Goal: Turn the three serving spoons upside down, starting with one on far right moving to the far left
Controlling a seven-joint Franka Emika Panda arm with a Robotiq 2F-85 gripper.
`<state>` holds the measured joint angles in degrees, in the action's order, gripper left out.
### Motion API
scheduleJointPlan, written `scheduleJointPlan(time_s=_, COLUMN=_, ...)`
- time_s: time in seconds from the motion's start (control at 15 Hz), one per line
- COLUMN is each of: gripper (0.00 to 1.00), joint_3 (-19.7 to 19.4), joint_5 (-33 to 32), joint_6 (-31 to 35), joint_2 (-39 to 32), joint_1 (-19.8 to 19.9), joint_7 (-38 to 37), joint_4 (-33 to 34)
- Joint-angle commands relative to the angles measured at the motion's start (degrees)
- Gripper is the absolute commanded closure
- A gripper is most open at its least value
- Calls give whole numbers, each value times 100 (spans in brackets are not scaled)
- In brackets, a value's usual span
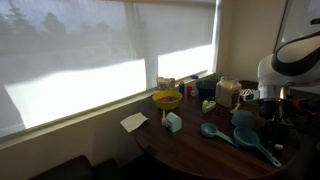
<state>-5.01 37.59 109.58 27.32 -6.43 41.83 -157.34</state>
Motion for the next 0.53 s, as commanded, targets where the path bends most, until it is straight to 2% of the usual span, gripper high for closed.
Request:
scheduleJointPlan(time_s=0.0, gripper=81, joint_3=60, joint_5=130, joint_6=189, joint_2=-125, joint_1=-17, joint_7=80, joint_4=5)
scheduleJointPlan(time_s=0.13, gripper=95, joint_3=53, joint_5=136, joint_6=255, joint_2=-149, joint_1=-15, joint_7=108, joint_4=5)
scheduleJointPlan(time_s=0.2, gripper=99, joint_3=51, joint_5=130, joint_6=291, joint_2=-165, joint_1=-12, joint_7=113, joint_4=5)
scheduleJointPlan(time_s=0.47, gripper=98, joint_3=22, joint_5=123, joint_6=275, joint_2=-81, joint_1=58, joint_7=113, joint_4=7)
